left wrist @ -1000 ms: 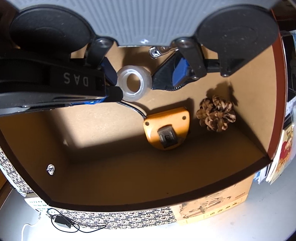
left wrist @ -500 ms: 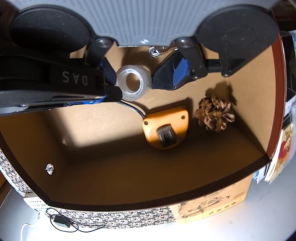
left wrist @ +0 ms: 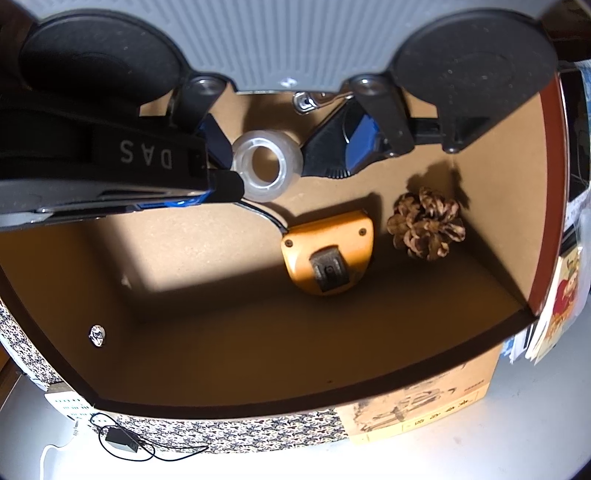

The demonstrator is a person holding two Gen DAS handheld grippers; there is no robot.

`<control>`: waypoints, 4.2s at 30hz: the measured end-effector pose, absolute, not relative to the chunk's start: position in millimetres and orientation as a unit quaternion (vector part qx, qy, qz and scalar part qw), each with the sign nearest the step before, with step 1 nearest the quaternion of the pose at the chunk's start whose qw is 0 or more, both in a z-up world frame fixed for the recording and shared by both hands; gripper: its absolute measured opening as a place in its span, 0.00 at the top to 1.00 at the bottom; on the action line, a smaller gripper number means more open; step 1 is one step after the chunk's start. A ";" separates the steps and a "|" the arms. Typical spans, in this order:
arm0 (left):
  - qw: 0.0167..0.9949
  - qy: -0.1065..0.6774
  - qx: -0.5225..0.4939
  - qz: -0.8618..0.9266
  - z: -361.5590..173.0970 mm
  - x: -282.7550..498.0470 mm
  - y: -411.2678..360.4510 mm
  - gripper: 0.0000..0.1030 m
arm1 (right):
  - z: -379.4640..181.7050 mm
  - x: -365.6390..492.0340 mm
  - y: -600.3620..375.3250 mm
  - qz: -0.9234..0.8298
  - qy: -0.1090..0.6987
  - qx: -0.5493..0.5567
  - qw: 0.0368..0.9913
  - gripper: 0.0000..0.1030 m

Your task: Organize rigid objects

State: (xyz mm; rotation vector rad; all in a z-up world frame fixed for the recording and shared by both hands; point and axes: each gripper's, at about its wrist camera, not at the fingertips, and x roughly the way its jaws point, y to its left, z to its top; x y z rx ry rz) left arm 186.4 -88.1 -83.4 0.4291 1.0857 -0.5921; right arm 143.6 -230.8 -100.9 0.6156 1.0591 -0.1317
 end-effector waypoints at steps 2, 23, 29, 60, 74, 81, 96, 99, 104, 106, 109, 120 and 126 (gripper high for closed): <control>0.794 0.503 0.202 -0.276 -83.3 185.6 -88.1 0.31 | -101.3 144.6 -229.8 -0.061 0.499 0.286 0.816 0.95; 0.805 0.497 0.202 -0.251 -81.3 186.3 -86.1 0.31 | -101.3 142.4 -230.1 -0.076 0.484 0.275 0.828 0.95; 0.813 0.491 0.202 -0.242 -78.1 186.0 -85.2 0.30 | -98.1 138.9 -233.2 -0.079 0.463 0.284 0.836 0.94; 0.859 0.463 0.176 -0.130 -52.2 170.4 -54.0 0.30 | -66.1 119.0 -220.1 -0.079 0.399 0.252 0.878 0.89; 0.878 0.437 0.161 -0.115 -26.4 138.8 -39.3 0.28 | -37.7 87.4 -197.2 -0.092 0.371 0.159 0.910 0.89; 0.890 0.410 0.158 -0.121 -10.7 118.7 -34.1 0.15 | -23.3 70.4 -188.7 -0.089 0.360 0.144 0.918 0.90; 0.899 0.398 0.133 -0.122 11.4 80.7 -15.9 0.14 | -3.9 38.9 -167.9 -0.078 0.338 0.121 0.930 0.90; 0.897 0.403 0.137 -0.117 9.4 74.5 -13.7 0.14 | -3.4 34.5 -163.3 -0.077 0.344 0.115 0.929 0.90; 0.890 0.418 0.145 -0.110 1.9 66.3 -9.7 0.14 | -8.4 29.5 -159.4 -0.067 0.368 0.131 0.918 0.90; 0.887 0.426 0.141 -0.111 -0.8 64.0 -7.3 0.14 | -10.0 26.9 -157.2 -0.068 0.376 0.130 0.915 0.90; 0.880 0.441 0.139 -0.109 -5.8 62.4 -4.3 0.14 | -12.3 23.7 -155.7 -0.070 0.386 0.133 0.910 0.90; 0.851 0.492 0.146 -0.109 -22.8 54.4 2.3 0.14 | -22.0 15.9 -148.2 -0.080 0.424 0.145 0.890 0.90; 0.844 0.499 0.154 -0.124 -20.0 51.8 5.1 0.14 | -22.0 12.1 -143.2 -0.086 0.432 0.153 0.885 0.89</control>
